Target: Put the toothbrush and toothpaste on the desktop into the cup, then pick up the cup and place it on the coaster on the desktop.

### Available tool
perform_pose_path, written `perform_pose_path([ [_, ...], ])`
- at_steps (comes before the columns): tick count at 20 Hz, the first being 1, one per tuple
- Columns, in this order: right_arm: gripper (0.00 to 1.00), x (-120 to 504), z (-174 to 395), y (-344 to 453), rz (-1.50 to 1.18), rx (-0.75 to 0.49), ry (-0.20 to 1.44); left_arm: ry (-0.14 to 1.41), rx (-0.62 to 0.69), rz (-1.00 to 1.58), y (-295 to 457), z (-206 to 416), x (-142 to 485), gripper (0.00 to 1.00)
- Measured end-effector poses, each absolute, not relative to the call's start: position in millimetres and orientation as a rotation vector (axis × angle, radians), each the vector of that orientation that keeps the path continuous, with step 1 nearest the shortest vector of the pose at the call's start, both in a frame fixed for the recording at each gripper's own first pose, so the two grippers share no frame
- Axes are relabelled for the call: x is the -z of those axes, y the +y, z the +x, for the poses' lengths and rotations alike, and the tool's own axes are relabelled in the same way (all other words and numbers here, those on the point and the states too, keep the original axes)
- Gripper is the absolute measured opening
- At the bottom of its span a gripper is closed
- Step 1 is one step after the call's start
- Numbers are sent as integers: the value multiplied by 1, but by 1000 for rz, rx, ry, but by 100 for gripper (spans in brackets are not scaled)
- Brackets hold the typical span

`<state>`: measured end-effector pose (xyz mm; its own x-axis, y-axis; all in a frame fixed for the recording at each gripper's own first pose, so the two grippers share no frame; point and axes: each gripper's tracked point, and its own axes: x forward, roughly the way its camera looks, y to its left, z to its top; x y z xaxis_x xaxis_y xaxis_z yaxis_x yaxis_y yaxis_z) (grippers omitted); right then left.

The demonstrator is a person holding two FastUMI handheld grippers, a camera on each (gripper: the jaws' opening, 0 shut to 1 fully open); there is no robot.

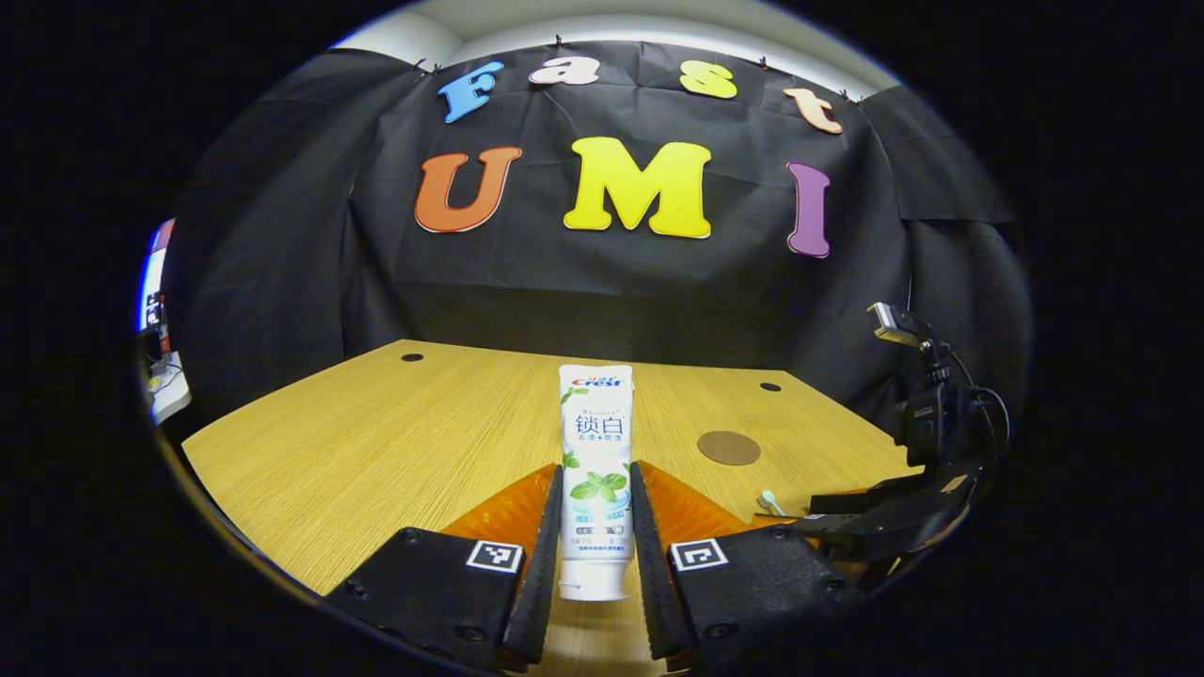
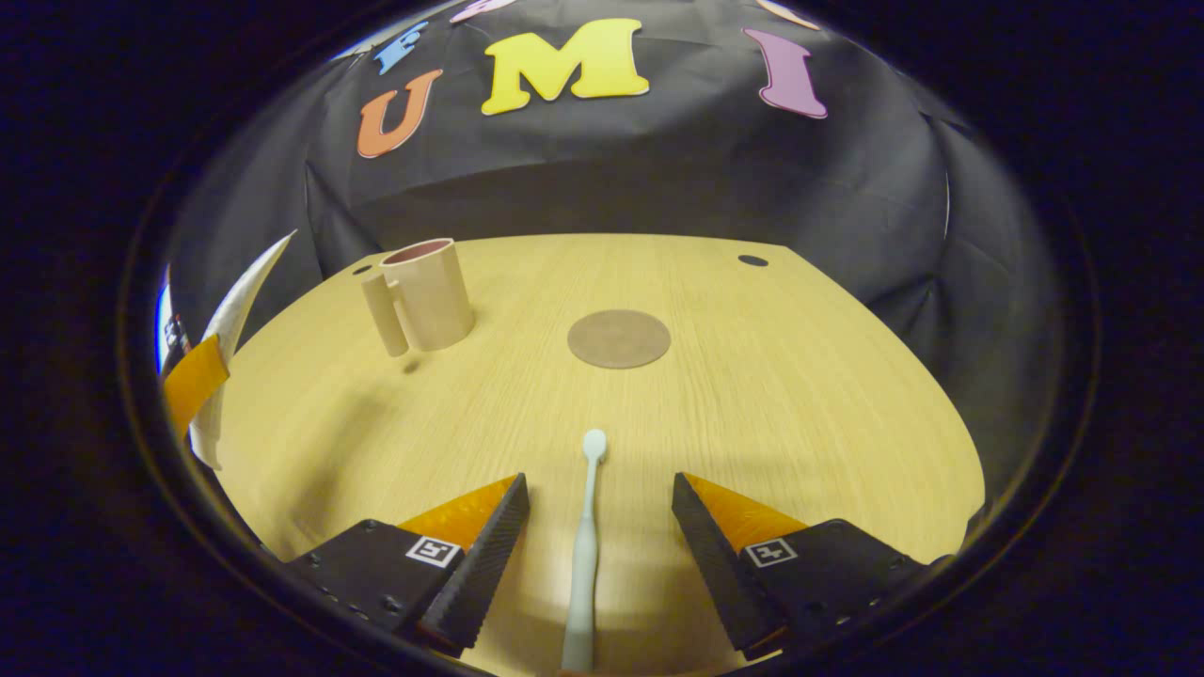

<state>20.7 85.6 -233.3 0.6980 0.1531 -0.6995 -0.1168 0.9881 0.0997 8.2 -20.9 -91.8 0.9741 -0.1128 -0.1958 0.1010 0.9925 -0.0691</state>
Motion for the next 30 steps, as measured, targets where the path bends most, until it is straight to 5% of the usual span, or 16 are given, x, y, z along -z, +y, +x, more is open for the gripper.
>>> perform_pose_path([
  [3,93,234,22,85,48,-152,779,200,100,-59,-18,7,91,43],
  [5,81,235,22,84,51,-146,781,201,97,-66,-17,9,91,43],
  [7,60,237,23,78,72,-117,786,209,93,-68,-16,10,93,43],
  [8,34,238,23,77,79,-111,789,213,84,-68,-14,9,95,43],
  [9,27,238,25,76,81,-111,790,218,82,-69,-13,10,97,43],
  [10,9,239,24,76,84,-109,789,224,83,-72,-14,10,98,43],
  [11,5,239,23,76,75,-110,790,229,84,-76,-15,10,100,43],
  [19,0,217,27,77,113,-138,714,226,79,-76,-11,14,105,43],
  [30,0,88,4,70,116,-197,300,189,78,-92,-16,9,89,43],
])
